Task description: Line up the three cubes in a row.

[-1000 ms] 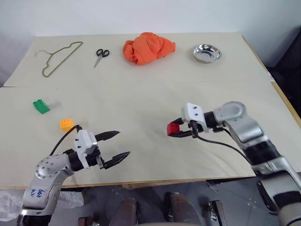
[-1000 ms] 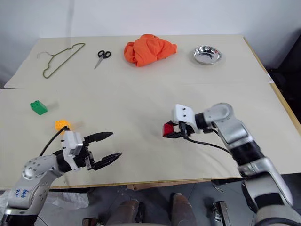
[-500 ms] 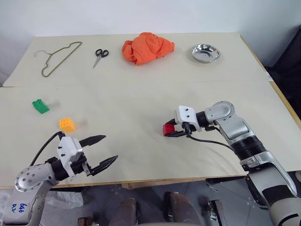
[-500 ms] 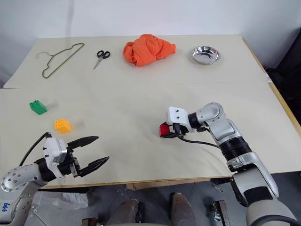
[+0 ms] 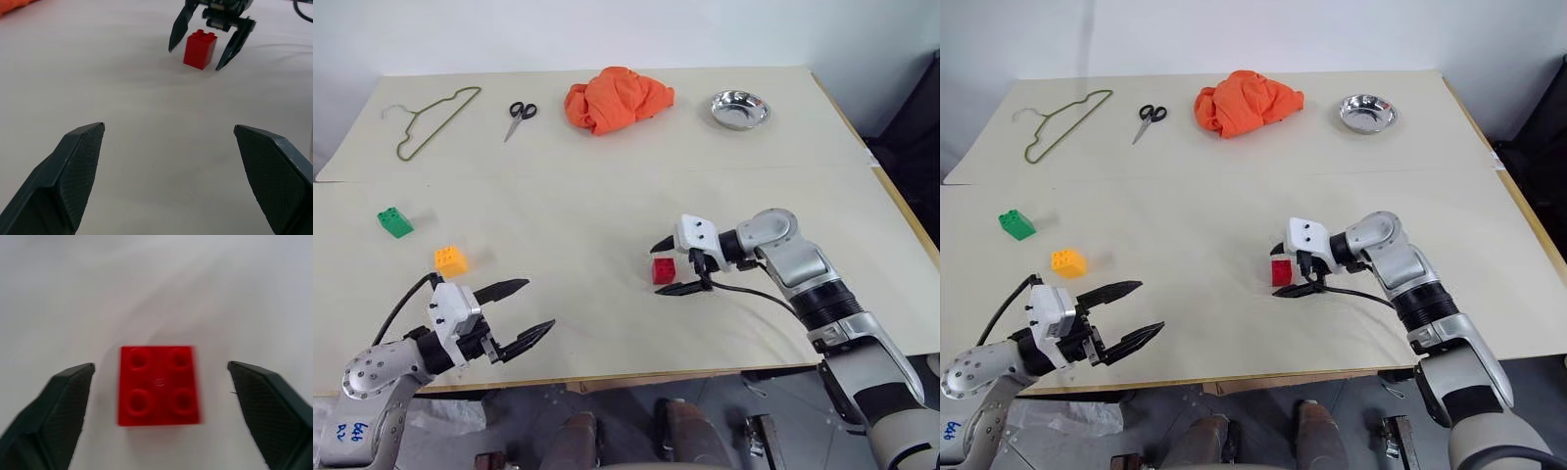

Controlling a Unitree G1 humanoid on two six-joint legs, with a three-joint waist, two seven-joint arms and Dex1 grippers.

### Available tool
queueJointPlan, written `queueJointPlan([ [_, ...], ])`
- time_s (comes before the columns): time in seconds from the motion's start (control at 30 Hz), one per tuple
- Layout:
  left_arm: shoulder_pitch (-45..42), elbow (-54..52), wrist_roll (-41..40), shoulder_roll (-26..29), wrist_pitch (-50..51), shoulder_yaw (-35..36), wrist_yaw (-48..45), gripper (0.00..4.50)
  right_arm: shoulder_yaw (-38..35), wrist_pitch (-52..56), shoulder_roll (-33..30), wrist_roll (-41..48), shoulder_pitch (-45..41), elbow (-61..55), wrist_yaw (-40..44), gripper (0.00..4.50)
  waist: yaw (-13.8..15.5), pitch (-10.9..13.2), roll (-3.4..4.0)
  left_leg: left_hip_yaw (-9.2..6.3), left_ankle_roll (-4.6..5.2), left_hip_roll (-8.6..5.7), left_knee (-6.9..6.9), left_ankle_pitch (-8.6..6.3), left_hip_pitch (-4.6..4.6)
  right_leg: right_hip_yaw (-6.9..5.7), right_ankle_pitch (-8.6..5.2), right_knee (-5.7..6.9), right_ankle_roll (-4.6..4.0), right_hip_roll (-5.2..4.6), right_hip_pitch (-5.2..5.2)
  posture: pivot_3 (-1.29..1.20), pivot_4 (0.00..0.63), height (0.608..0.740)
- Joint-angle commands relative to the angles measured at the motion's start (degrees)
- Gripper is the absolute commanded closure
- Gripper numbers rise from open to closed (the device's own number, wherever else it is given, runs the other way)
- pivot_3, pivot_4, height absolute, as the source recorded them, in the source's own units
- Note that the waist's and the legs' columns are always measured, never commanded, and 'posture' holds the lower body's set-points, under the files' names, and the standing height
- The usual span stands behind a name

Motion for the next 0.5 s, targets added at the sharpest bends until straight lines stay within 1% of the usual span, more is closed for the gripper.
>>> queueJointPlan([
  [0.03, 3.0, -2.1, -1.7, -3.1, -2.5, 6.0, 4.2, 0.00, -6.1, -2.6, -1.3, 6.8, 0.7, -5.5, 2.9, 0.04, 0.0, 0.0, 0.00, 0.00, 0.00, 0.00, -0.01, 0.00, 0.00, 0.00, 0.00, -0.01, 0.00, 0.00, 0.00, 0.00, 0.150, 0.740],
  [0.1, 4.5, -2.0, -2.0, -4.8, -3.1, 8.2, 5.8, 0.00, -8.3, -1.7, -1.3, 10.5, 1.8, -7.7, 4.6, 0.04, 0.0, 0.0, 0.00, -0.01, 0.00, 0.02, -0.03, 0.00, 0.00, -0.01, 0.00, -0.02, 0.00, 0.01, 0.01, 0.00, 0.150, 0.740],
  [0.17, 8.2, -0.2, -2.7, -8.5, -5.3, 13.8, 8.7, 0.00, -13.3, 0.5, -0.5, 18.4, 4.2, -11.4, 6.0, 0.04, 0.1, 0.0, 0.00, -0.01, 0.00, 0.02, -0.02, 0.00, 0.00, -0.01, 0.00, -0.03, 0.00, 0.00, 0.02, 0.00, 0.150, 0.740],
  [0.2, 9.2, 0.4, -2.9, -9.5, -6.0, 15.4, 9.4, 0.00, -14.7, 1.2, -0.2, 20.6, 5.1, -12.8, 6.1, 0.04, 0.1, 0.0, -0.01, -0.01, 0.03, 0.04, -0.02, -0.02, 0.00, -0.01, 0.00, -0.04, 0.00, 0.00, 0.04, 0.00, 0.150, 0.740],
  [0.3, 13.6, 3.5, -4.8, -14.4, -8.5, 22.3, 13.0, 0.00, -18.3, 2.5, 1.7, 27.3, 11.2, -19.4, 4.7, 0.04, 0.1, 0.0, -0.02, 0.00, 0.05, 0.04, -0.03, -0.05, 0.00, 0.00, 0.00, -0.09, 0.00, 0.00, 0.05, 0.00, 0.150, 0.740],
  [0.37, 15.4, 5.3, -7.7, -17.8, -8.3, 26.3, 16.1, 0.00, -18.7, 1.3, 1.9, 26.9, 15.8, -21.9, 3.6, 0.04, 0.2, 0.0, -0.03, -0.01, 0.06, 0.07, -0.03, -0.09, 0.04, 0.00, 0.00, -0.12, 0.00, 0.00, 0.11, 0.00, 0.150, 0.740],
  [0.4, 16.1, 7.2, -10.3, -19.5, -8.2, 29.0, 17.7, 0.00, -21.4, -4.3, 4.3, 27.0, 18.8, -21.6, 1.8, 0.04, 0.2, 0.0, -0.06, -0.01, 0.09, 0.07, -0.03, -0.12, 0.06, 0.00, 0.00, -0.14, 0.00, 0.00, 0.14, 0.00, 0.150, 0.740],
  [0.5, 17.8, 10.6, -14.3, -21.7, -8.1, 33.5, 19.4, 0.00, -25.3, -9.0, 2.9, 26.3, 25.0, -21.5, 1.8, 0.04, 0.7, 0.0, -0.16, 0.04, 0.15, 0.05, -0.03, -0.18, 0.15, 0.05, 0.00, -0.35, 0.00, -0.02, 0.25, 0.00, 0.150, 0.740],
])
